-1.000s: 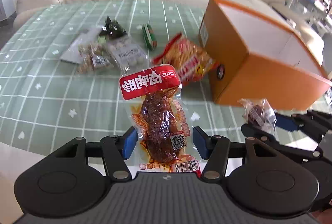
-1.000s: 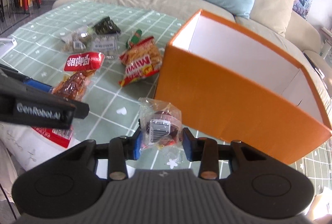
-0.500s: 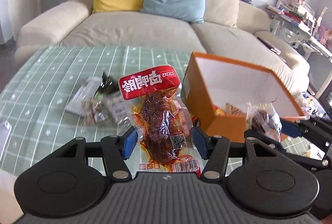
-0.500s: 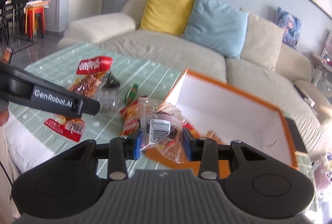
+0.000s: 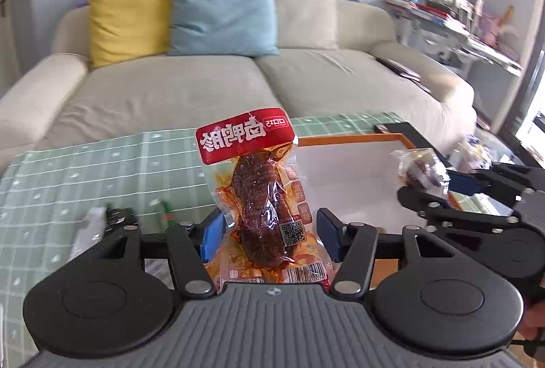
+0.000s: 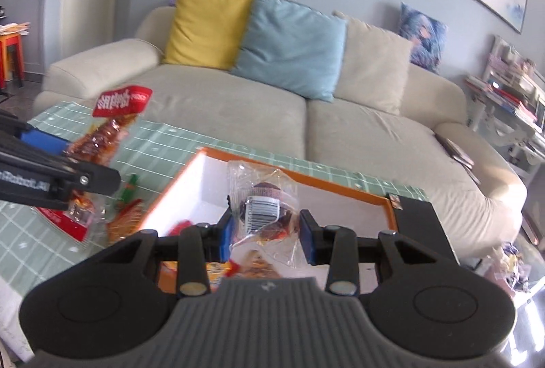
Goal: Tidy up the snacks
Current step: 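Lower the meat pack with the left tool while the right tool lowers the sweet into the box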
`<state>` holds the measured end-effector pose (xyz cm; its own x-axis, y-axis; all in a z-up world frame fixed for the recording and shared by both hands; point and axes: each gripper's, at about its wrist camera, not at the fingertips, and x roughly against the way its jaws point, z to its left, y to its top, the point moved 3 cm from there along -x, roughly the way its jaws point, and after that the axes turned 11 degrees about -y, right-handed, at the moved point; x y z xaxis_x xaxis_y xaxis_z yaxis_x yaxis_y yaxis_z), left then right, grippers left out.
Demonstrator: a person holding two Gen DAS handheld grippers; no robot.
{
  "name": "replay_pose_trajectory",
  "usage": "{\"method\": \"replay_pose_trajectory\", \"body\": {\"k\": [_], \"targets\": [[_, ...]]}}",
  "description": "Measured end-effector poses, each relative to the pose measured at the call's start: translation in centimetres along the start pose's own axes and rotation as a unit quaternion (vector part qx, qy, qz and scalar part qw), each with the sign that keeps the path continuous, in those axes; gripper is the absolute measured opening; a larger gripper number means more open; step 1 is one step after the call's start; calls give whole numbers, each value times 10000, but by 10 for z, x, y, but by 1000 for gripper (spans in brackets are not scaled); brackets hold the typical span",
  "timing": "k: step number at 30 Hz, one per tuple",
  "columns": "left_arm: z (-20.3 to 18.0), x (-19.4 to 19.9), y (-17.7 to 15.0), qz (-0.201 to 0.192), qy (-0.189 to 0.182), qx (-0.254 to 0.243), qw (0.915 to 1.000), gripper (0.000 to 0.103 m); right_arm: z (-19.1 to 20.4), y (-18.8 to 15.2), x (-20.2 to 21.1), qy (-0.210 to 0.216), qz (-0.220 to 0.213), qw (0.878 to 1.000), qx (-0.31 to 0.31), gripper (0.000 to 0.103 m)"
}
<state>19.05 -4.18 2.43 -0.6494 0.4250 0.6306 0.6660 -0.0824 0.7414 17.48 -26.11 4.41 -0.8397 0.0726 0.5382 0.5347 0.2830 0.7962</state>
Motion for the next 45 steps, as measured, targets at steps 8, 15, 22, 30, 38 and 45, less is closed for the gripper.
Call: {"method": "replay_pose_trajectory", "body": {"k": [8, 15, 22, 30, 38, 45], "targets": [[-22, -49, 17, 518, -429, -226, 9975, 67, -28, -12, -54, -125, 842, 9962, 191, 36], [-30, -95, 17, 1057, -479, -352, 9926, 67, -43, -29, -92, -53, 1452, 9891, 254, 36], [-27, -130, 10, 1624, -347, -337, 9855, 67, -39, -45, -119, 216, 1980, 9792, 383, 36], [-23, -157, -2, 2182, -188, -410, 9749, 69, -39, -53, -141, 547, 2491, 9664, 309, 37], [-22, -165, -9, 2406, 153, -542, 9690, 71, -34, -58, -156, 754, 2947, 9525, 134, 37], [-22, -166, -11, 2464, 235, -583, 9671, 75, -29, -55, -157, 695, 3058, 9494, 166, 38]]}}
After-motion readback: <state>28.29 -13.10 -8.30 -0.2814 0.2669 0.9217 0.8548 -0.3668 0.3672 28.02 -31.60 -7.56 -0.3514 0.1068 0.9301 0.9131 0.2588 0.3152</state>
